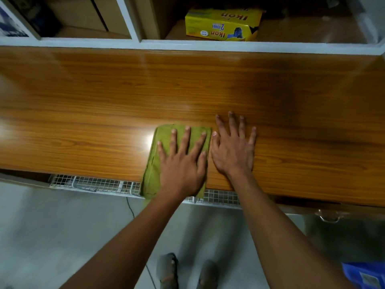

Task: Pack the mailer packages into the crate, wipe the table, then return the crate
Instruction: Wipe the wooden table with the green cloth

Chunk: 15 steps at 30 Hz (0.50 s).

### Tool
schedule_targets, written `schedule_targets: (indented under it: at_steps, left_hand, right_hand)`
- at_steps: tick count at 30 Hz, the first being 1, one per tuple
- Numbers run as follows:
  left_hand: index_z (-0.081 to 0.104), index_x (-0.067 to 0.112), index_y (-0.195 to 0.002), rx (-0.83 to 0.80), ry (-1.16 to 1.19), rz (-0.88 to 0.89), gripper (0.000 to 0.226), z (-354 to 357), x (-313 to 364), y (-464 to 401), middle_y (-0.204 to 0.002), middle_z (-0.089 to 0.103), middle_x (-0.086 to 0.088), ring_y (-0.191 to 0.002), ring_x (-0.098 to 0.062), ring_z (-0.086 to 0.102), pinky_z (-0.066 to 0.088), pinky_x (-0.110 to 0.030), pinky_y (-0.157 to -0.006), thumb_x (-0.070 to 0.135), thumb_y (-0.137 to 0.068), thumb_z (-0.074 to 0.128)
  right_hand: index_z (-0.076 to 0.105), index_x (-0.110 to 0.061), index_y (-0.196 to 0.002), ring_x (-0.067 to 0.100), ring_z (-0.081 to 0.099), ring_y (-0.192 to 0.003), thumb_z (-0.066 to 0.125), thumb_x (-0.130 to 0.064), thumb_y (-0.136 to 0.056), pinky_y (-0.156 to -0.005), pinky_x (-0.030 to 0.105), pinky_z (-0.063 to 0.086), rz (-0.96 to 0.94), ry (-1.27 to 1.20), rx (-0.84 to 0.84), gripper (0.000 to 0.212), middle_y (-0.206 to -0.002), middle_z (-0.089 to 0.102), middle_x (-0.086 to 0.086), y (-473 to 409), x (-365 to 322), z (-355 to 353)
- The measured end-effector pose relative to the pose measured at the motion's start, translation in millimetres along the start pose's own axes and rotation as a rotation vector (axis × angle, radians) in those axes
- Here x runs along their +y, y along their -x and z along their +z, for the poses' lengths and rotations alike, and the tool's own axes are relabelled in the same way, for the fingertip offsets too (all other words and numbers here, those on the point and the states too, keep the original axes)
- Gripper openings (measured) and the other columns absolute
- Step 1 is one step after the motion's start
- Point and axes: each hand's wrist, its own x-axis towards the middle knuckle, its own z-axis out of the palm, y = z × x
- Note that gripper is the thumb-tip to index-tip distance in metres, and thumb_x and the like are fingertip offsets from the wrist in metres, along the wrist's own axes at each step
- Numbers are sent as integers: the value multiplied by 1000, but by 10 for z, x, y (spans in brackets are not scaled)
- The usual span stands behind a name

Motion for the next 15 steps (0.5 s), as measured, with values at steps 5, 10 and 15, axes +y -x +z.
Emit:
schedule_targets:
  at_steps: [5,10,15]
  left_hand:
    - [-6,57,-163,16,-20,23,59,-21,27,-623,-177,-11,7,-163,-32,-13,-4,-72,-123,67,-106,6]
    - [0,55,-164,-14,-33,0,62,-164,4,-2050,-179,-4,4,-164,-36,-7,-4,-75,-122,68,-104,9]
    - [-3,57,-163,-15,-60,29,60,-172,16,-1883,-178,-5,6,-164,-33,-8,-3,-73,-123,67,-105,7]
  right_hand:
    - [8,-41,-168,33,0,-164,13,-61,-106,-126,68,5,-39,-1,-15,65,-178,0,4,-107,58,-32]
    - [-2,-45,-166,30,-11,-163,10,-66,-106,-126,68,-3,-83,21,-61,65,-177,-12,-2,-659,227,-80]
    - [-7,-45,-166,29,-15,-163,7,-63,-107,-125,67,-6,-54,28,-58,64,-177,-16,-4,-846,236,-103]
